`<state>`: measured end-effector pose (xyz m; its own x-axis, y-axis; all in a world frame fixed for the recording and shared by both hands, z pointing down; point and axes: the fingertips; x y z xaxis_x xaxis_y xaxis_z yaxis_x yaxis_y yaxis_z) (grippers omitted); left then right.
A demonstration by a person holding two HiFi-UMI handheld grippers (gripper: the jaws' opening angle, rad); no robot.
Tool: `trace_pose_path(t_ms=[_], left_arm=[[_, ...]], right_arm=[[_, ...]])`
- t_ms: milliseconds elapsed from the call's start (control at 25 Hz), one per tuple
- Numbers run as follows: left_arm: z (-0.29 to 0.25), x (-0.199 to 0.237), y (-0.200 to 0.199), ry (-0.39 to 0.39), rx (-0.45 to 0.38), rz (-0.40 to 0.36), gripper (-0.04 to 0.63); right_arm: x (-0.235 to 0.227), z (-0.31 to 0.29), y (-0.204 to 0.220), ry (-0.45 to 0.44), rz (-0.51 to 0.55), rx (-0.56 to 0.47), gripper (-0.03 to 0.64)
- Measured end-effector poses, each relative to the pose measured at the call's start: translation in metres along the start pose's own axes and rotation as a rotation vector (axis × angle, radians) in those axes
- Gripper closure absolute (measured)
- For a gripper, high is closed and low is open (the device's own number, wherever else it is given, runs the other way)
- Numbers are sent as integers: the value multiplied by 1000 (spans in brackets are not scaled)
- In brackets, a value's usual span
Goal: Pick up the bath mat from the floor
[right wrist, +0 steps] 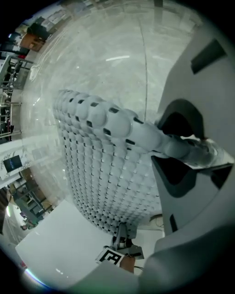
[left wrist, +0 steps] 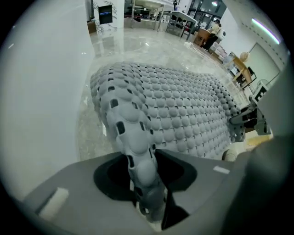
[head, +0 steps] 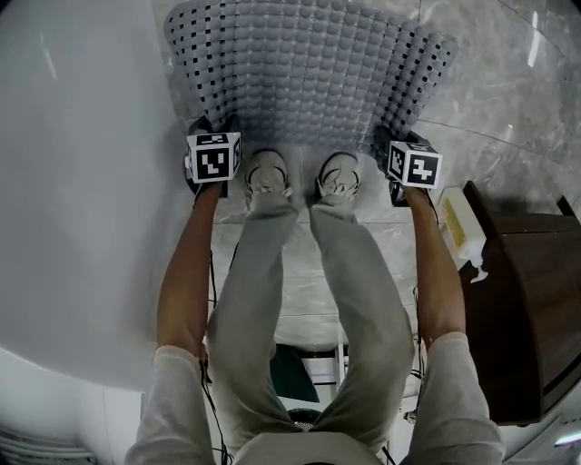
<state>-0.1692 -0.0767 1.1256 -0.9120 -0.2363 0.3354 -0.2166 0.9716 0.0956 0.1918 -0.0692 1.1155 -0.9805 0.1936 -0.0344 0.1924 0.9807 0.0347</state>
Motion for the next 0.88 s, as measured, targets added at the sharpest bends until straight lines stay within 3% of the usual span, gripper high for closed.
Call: trace_pose_path(t_ms=[120, 200, 560, 880], left_arm=[[10, -18, -6, 81, -23, 41, 523], [17, -28, -10, 122, -41, 60, 536], [71, -77, -30, 247, -100, 56, 543], [139, -128, -45, 304, -136, 46, 548]], right_arm=[[13, 12, 2, -27, -20, -8, 511], [19, 20, 0, -32, -41, -23, 515], [56, 84, -19, -100, -28, -89, 531], [87, 168, -37, -142, -3, -136, 540]])
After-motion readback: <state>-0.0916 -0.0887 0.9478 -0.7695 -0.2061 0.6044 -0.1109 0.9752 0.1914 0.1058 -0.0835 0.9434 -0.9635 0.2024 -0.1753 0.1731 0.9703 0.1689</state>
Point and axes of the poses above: the fingertips, and each gripper's own axes: z backward along the fingers, x to its left, y out of its underside, and after that the axes turned 11 degrees about y, right-handed
